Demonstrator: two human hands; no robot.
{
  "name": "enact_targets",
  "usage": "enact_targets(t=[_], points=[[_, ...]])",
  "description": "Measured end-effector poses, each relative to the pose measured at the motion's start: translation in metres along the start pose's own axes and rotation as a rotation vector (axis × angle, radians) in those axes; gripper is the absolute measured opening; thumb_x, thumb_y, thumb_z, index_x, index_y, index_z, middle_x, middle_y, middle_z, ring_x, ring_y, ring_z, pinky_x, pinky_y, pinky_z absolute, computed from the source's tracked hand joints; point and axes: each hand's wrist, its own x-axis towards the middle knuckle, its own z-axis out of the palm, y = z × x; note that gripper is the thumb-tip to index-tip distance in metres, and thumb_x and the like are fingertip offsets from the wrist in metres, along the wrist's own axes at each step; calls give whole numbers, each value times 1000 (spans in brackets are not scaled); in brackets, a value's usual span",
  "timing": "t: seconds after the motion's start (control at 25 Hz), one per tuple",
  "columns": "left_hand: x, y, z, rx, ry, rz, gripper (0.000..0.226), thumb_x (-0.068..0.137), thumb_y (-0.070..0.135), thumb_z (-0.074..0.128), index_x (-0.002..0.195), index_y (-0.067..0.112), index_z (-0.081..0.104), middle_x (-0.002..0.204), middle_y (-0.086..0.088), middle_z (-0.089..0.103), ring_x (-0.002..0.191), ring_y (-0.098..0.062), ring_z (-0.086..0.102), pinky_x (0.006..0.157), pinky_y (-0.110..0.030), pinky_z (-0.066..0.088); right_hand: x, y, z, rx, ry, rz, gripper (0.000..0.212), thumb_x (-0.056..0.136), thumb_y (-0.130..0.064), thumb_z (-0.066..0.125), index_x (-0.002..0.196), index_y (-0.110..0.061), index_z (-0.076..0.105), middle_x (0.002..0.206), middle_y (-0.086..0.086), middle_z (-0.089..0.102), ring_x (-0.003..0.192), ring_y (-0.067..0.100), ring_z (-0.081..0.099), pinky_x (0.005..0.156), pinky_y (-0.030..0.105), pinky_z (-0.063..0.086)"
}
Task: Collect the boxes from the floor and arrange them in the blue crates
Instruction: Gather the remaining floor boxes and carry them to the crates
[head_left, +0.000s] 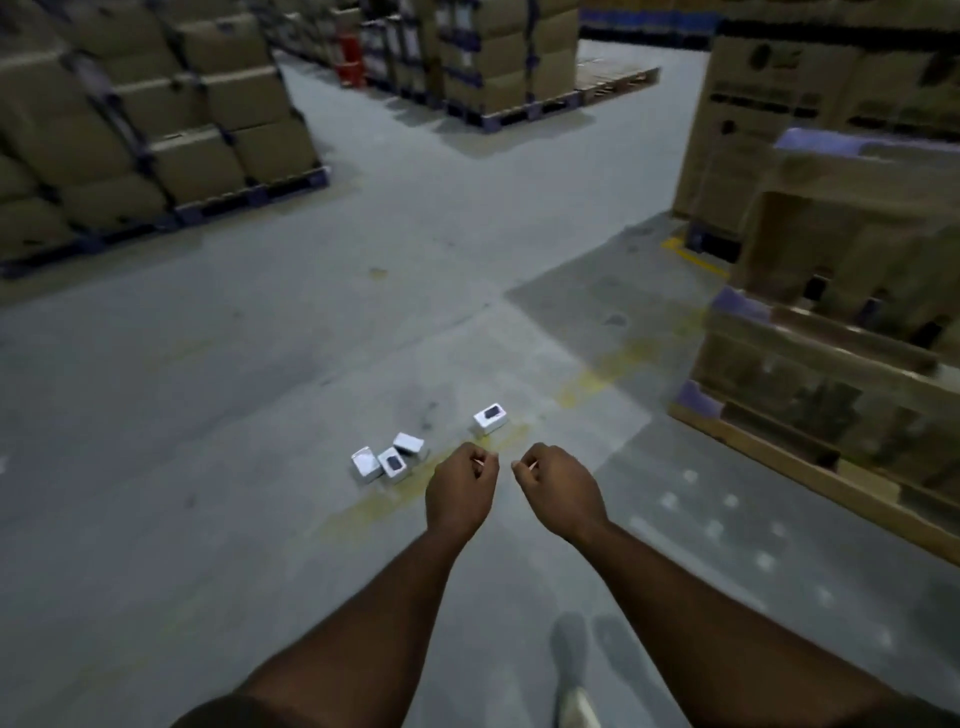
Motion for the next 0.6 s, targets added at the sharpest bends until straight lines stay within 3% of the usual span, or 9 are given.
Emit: enact_targets(t=[0.24, 0.6], points=[[57, -19, -34, 8, 245, -185, 22, 96, 38, 56, 92, 20, 67, 87, 1, 73, 84, -21, 67, 72, -31, 48, 79, -39, 37, 28, -170, -166, 26, 95, -42, 51, 99, -20, 64, 96, 2, 68, 94, 22, 63, 73, 31, 45], [146, -93, -66, -65, 327, -356, 22, 95, 40, 56, 88, 21, 65, 86, 0, 73, 84, -25, 68, 73, -33, 53, 175, -104, 110, -5, -306, -236, 22, 93, -41, 53, 94, -22, 64, 97, 3, 68, 95, 22, 63, 73, 30, 44]])
